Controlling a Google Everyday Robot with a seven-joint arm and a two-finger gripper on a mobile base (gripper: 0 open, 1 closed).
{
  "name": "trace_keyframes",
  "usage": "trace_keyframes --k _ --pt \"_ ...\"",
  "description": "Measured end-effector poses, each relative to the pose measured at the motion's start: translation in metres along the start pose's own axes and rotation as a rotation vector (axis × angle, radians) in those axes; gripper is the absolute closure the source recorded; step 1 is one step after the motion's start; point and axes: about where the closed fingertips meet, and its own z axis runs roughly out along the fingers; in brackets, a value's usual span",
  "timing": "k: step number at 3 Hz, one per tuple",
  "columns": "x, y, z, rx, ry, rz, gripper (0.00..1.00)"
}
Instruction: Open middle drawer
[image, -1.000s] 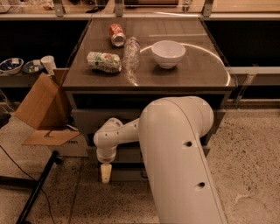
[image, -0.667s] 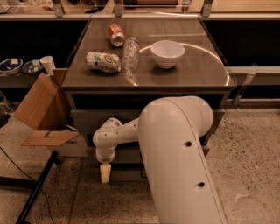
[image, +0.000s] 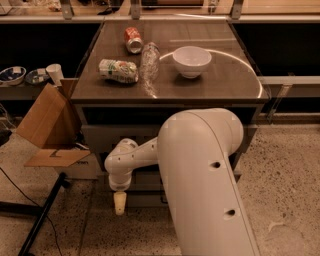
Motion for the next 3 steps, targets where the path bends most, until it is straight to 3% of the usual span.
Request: trace_keyframes --k 3 --pt "0.008 0.025 0.001 0.024 -0.028 0.011 0.00"
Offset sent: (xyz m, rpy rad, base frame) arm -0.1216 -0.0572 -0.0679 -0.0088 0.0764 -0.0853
